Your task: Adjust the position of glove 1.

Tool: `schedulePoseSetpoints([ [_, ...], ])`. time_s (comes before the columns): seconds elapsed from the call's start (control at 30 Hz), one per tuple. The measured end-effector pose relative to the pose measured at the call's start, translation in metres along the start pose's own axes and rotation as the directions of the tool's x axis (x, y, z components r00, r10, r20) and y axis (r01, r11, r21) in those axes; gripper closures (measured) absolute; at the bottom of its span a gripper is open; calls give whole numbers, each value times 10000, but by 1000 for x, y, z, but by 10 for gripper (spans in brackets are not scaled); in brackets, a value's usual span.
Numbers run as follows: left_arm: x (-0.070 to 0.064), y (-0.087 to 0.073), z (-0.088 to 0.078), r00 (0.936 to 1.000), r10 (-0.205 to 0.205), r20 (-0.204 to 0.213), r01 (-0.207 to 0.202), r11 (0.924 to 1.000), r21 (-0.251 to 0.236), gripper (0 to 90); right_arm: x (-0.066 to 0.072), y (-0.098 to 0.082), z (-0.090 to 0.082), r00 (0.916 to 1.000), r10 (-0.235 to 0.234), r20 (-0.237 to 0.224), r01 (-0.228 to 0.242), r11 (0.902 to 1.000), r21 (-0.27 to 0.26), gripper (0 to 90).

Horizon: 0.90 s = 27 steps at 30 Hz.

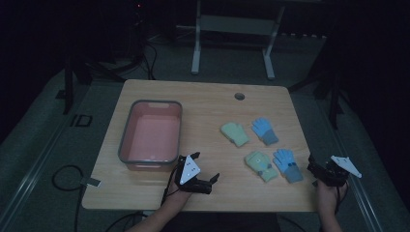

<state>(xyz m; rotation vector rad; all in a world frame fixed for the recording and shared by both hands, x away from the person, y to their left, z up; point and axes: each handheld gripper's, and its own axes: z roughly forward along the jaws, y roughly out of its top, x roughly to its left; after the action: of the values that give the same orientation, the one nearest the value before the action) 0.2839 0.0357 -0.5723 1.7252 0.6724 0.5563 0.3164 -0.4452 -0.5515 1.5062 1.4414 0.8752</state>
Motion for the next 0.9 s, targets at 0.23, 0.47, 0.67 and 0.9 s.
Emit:
schedulePoseSetpoints([
  [0.23,-2,0,0,9999,129,-1,-129,9999,-25,0,2,1,2,9997,-256,-4,256,9993,282,112],
  [0.47,-1,0,1,10000,40,35,-41,10000,32,0,5,2,4,9980,-626,-108,632,9958,668,111],
  [0.67,-1,0,0,10000,45,-4,-45,10000,-53,0,-1,13,4,9970,-162,-760,295,9838,1770,188],
  [0.9,-1,-1,-1,9999,145,86,-144,9998,-141,0,0,28,-4,9928,-24,-1200,229,9853,1696,126],
])
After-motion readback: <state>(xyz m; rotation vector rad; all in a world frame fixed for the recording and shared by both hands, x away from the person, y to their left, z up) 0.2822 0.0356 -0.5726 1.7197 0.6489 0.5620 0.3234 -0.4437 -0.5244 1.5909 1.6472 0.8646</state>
